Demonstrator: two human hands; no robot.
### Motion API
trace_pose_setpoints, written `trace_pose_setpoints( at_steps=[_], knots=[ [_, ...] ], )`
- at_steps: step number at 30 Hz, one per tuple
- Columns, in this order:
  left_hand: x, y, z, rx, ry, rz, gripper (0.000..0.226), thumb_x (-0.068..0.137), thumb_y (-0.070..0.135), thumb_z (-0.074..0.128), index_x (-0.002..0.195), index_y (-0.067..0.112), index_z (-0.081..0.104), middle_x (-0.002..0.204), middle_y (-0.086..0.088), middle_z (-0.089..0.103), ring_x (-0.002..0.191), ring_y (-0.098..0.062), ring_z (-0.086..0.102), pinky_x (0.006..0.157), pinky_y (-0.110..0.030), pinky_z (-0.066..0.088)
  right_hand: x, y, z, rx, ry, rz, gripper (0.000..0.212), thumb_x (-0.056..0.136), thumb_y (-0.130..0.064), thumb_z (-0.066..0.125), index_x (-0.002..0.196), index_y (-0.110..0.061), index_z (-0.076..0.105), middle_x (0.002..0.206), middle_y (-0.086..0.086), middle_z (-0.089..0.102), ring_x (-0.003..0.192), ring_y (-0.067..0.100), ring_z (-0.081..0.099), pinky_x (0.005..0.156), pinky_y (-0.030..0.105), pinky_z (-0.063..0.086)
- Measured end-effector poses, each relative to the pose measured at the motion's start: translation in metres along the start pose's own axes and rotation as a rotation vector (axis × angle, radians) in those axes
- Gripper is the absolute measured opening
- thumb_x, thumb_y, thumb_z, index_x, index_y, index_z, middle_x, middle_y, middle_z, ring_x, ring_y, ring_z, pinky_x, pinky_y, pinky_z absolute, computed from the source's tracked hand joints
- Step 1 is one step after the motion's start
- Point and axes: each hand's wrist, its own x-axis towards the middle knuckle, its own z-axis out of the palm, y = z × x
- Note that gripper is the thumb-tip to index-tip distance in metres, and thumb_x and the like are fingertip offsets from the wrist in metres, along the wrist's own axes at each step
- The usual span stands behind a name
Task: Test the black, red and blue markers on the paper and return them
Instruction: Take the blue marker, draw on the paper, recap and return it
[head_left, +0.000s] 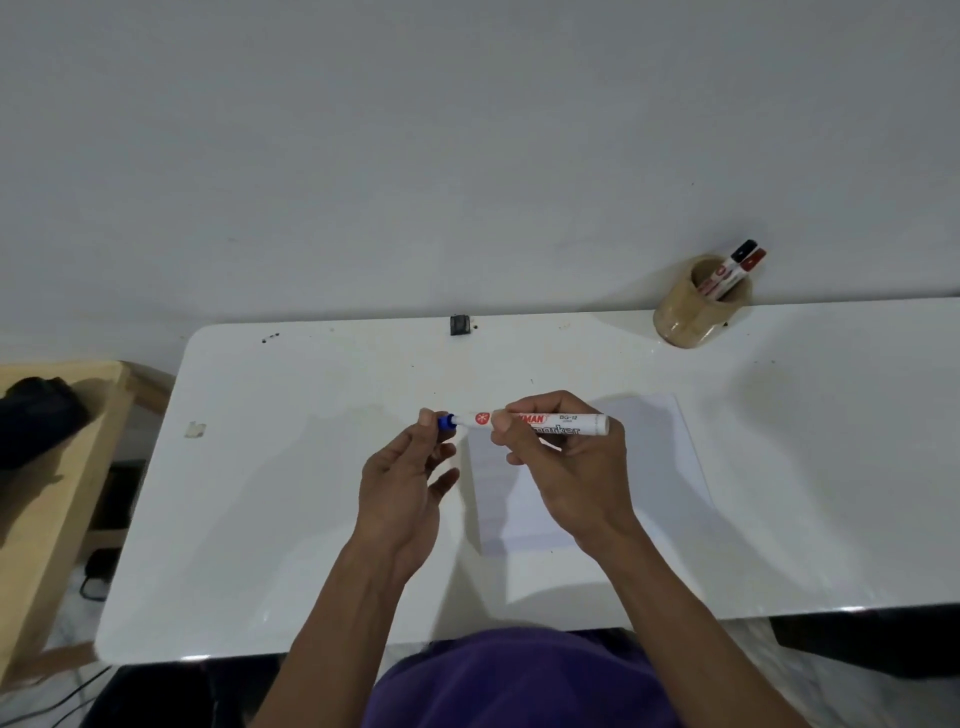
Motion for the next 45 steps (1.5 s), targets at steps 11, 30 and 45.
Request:
trace_pose_setpoints(
  at_steps=[11,30,45],
  knots=[
    [-0.009,-0.001,-0.004,0.042,-0.086,0.017,0.025,0.076,0.04,0.069,0.081,0.019,0.081,0.073,0.003,0.067,0.082,-0.017,0.059,0.081,-0.037,0.049,-0.012,0.006,0.01,-0.026,0.059,0.014,0.013,0.086,-0.015,0.081,0.088,-0.004,0.075,0.08,0.012,0.079,0.075,0.024,0.079,0.066,0.036,0.064],
    [-0.001,0.007,0.092,0.436,-0.044,0.444,0.012,0.092,0.024,0.071,0.084,0.016,0.075,0.073,0.005,0.077,0.071,-0.002,0.07,0.066,-0.007,0.049,0.035,0.008,-0.067,-0.733,0.107,-0.568,0.021,0.077,-0.011,0.089,0.093,-0.012,0.077,0.089,-0.003,0.076,0.086,0.019,0.063,0.078,0.024,0.05],
    [0.034,-0.034,0.249,0.717,-0.069,0.479,0.03,0.09,0.041,0.07,0.114,0.023,0.067,0.097,0.011,0.072,0.09,0.002,0.066,0.076,-0.017,0.05,0.121,-0.035,-0.219,-0.362,0.388,-0.437,0.055,0.093,-0.007,0.074,0.142,-0.021,0.052,0.097,-0.006,0.072,0.084,-0.006,0.067,0.074,0.007,0.051]
  ],
)
